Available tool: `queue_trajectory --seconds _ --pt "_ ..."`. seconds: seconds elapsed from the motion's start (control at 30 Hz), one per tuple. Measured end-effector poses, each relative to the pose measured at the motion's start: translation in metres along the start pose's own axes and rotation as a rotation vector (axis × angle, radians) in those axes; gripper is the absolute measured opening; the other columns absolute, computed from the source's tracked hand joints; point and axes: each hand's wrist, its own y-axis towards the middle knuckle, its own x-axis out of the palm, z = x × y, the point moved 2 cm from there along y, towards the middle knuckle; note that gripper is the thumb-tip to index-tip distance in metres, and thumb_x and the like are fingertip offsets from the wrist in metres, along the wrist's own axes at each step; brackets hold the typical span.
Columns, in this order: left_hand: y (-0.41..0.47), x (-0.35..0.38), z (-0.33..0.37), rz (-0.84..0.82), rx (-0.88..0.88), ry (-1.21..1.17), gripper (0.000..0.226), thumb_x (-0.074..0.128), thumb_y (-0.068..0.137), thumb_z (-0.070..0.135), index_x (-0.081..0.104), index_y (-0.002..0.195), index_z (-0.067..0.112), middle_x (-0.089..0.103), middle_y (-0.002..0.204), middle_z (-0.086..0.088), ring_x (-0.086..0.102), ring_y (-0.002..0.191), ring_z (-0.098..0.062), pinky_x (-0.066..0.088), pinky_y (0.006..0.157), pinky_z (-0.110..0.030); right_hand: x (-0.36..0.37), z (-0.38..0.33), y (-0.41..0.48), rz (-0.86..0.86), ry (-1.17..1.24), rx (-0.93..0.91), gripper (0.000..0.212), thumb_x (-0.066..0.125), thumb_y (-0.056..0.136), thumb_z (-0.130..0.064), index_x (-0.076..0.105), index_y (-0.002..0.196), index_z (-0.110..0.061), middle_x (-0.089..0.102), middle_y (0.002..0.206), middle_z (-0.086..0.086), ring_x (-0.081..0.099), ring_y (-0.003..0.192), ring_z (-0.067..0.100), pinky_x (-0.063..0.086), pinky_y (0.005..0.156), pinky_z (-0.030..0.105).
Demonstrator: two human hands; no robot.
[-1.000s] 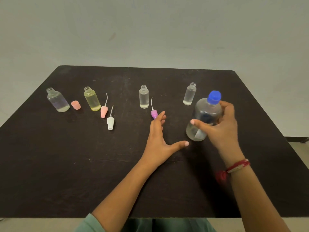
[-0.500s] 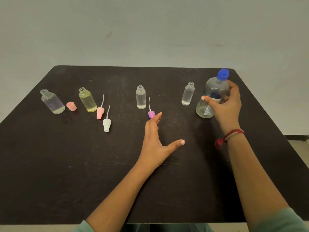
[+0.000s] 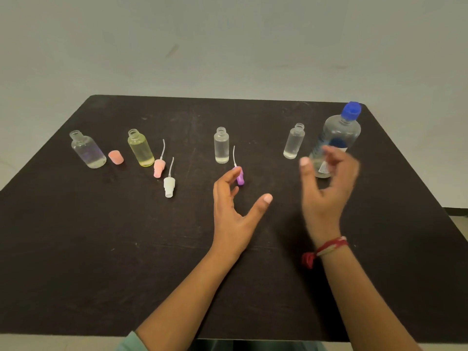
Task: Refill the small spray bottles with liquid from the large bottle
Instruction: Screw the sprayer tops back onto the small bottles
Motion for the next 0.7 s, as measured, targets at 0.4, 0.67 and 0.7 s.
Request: queue_trajectory --seconds 0.4,0.67,0.7 --pt "0.003 -0.007 0.002 0.154 0.026 0.001 0.031 0.059 0.086 0.033 0.046 0.114 0.041 0.05 0.116 0.027 0.053 0.112 -0.006 0.045 0.088 -0.019 0.055 -0.001 -0.046 -0.401 0.051 0.262 0.019 0.073 0.081 -0.016 0.058 0.089 -0.024 0.048 0.094 -0.011 0.052 0.075 0.004 0.044 0.067 0.017" --pt "0.002 -0.009 0.002 0.162 0.003 -0.003 0.036 0.057 0.085 0.002 0.049 0.112 0.026 0.053 0.111 0.009 0.055 0.1 -0.003 0.046 0.082 -0.017 0.086 0.01 -0.034 -0.616 -0.173 0.301 0.039 0.075 0.074 -0.038 0.047 0.097 -0.024 0.043 0.099 -0.007 0.048 0.093 0.013 0.046 0.086 0.035" --pt "0.001 -0.009 0.002 0.157 -0.003 -0.003 0.037 0.057 0.086 -0.001 0.049 0.111 0.026 0.053 0.109 0.011 0.055 0.098 -0.003 0.046 0.082 -0.016 0.09 0.01 -0.033 -0.654 -0.217 0.285 0.039 0.073 0.075 -0.041 0.047 0.098 -0.023 0.044 0.1 -0.005 0.048 0.095 0.014 0.044 0.088 0.035"
